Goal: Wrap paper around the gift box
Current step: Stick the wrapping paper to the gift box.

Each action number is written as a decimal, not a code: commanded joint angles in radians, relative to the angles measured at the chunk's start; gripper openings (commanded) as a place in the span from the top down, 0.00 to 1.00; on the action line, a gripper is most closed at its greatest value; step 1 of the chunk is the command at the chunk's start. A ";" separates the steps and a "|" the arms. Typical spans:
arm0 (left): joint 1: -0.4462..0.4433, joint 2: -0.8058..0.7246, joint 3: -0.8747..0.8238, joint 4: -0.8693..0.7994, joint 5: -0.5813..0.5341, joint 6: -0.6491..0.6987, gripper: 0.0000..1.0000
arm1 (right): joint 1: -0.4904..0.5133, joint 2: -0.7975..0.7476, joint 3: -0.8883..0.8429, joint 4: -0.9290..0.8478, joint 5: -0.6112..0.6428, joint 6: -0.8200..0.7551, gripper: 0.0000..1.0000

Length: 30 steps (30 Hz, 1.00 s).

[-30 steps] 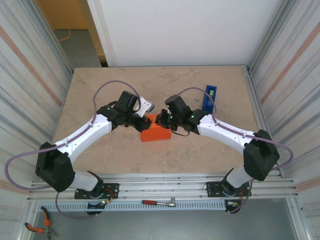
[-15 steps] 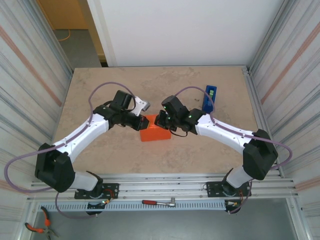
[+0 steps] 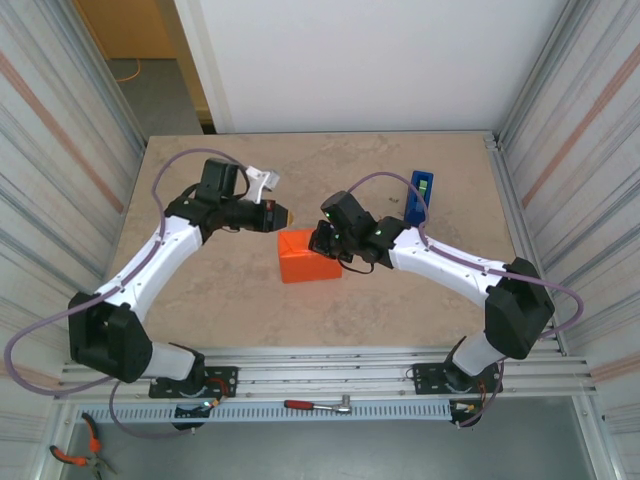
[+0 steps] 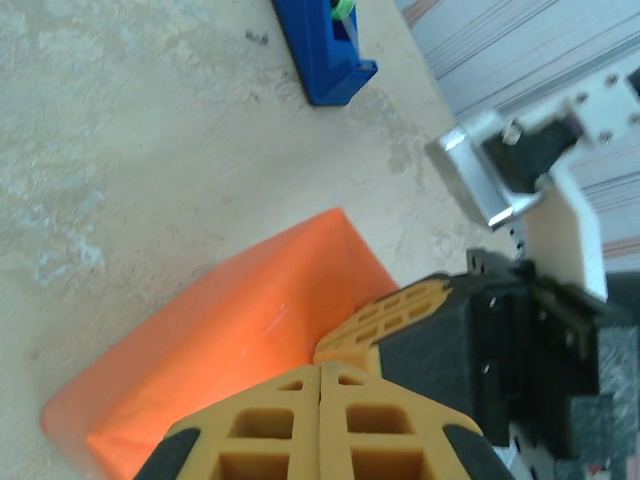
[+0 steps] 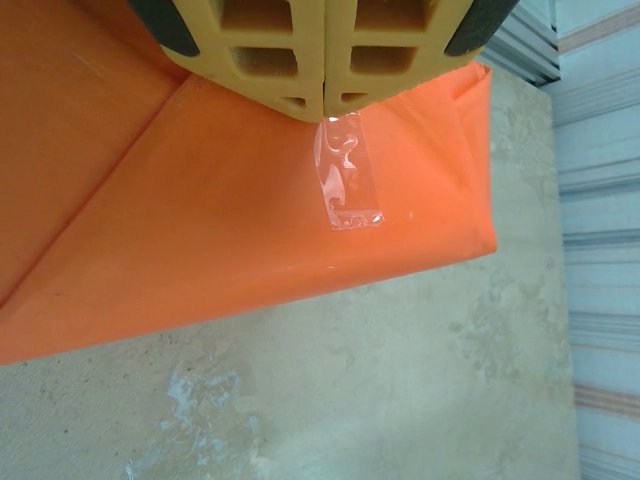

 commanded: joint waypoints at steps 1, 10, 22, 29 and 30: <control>-0.019 0.049 0.049 0.024 0.029 -0.031 1.00 | 0.001 0.075 -0.049 -0.253 0.063 -0.028 1.00; -0.084 0.154 0.092 0.000 -0.017 -0.017 1.00 | 0.001 0.083 -0.043 -0.269 0.067 -0.037 1.00; -0.120 0.202 0.033 0.036 -0.061 -0.024 1.00 | 0.001 0.090 -0.046 -0.269 0.066 -0.032 1.00; -0.140 0.216 0.009 0.041 -0.099 -0.016 1.00 | 0.001 0.095 -0.047 -0.272 0.065 -0.029 1.00; -0.140 0.218 0.011 0.037 -0.099 -0.014 1.00 | 0.001 0.095 -0.047 -0.273 0.064 -0.030 1.00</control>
